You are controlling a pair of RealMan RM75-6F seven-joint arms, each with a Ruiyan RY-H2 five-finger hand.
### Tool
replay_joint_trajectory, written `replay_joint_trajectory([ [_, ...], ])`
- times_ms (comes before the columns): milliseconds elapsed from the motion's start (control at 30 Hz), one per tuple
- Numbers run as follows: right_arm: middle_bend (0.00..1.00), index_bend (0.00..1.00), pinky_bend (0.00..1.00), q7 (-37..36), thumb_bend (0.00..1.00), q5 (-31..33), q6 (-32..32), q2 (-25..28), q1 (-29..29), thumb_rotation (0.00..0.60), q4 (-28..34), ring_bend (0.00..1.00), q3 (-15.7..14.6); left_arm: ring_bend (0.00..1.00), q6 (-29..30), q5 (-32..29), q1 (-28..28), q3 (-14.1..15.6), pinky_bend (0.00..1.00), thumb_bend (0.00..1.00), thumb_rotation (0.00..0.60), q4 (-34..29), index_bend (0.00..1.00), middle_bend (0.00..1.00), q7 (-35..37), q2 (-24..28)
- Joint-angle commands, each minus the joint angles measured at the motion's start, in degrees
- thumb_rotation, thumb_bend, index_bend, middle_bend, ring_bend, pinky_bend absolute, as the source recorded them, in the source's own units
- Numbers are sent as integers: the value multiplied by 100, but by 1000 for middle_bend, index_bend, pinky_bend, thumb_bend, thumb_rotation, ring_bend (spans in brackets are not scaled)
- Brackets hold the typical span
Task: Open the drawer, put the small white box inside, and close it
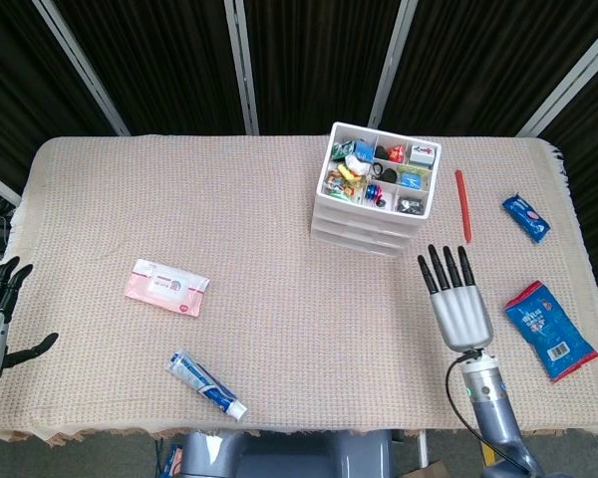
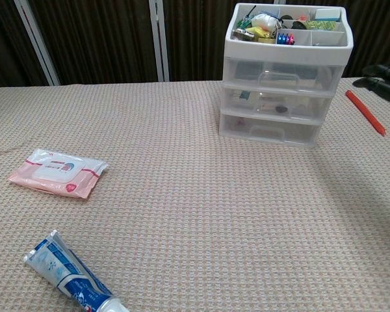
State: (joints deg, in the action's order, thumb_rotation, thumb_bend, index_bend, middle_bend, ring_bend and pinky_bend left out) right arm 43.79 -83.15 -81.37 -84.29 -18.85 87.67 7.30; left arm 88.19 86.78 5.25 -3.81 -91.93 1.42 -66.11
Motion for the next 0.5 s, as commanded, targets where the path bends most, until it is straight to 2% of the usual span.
replay_joint_trajectory([
  [33,0,70,0,-1389,95,564,-120,1097,622,600,1133,0,-32,0,-4,-6,-2,6,0,189,600,17,75,0,-107,0],
  [233,0,64,0,-2699,68,874,3,1774,1034,600,1721,0,-199,0,39,-13,-6,-8,0,190,600,117,74,0,-432,-31],
  [333,0,63,0,-2972,68,707,-94,1913,1121,600,1547,0,-234,0,58,2,-8,-4,0,188,600,169,74,0,-577,-43],
  [500,0,63,0,-3109,68,506,-157,1833,1138,600,1287,0,-263,0,50,18,-3,5,0,189,600,176,73,0,-627,-38],
])
